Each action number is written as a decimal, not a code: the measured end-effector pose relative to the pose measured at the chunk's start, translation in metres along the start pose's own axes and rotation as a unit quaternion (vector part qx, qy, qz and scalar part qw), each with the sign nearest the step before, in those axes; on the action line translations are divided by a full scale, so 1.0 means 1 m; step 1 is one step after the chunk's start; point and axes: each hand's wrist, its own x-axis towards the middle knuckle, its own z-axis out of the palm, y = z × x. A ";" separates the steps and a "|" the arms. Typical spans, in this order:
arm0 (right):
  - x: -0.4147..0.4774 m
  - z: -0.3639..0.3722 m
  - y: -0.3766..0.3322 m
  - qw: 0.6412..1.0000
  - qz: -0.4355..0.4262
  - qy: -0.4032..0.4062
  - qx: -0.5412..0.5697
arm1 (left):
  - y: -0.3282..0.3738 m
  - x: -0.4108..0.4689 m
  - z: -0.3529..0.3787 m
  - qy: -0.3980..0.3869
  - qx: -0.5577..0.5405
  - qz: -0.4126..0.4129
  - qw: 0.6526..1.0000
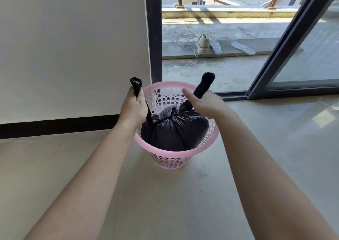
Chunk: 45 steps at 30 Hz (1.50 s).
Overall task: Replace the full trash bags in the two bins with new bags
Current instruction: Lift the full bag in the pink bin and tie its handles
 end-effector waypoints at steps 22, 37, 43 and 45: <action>-0.003 0.040 0.006 0.961 -0.069 0.101 0.248 | -0.025 -0.009 0.010 -0.018 0.091 -0.042 0.995; -0.008 0.046 0.005 0.967 -0.110 0.022 0.230 | -0.011 -0.009 0.015 -0.011 -0.136 0.082 0.987; -0.012 0.051 -0.006 0.983 -0.165 0.048 0.057 | -0.006 -0.012 0.013 -0.078 -0.187 -0.005 0.979; -0.011 0.052 -0.004 0.980 -0.190 0.053 0.004 | -0.007 -0.012 0.010 -0.141 -0.177 0.025 0.974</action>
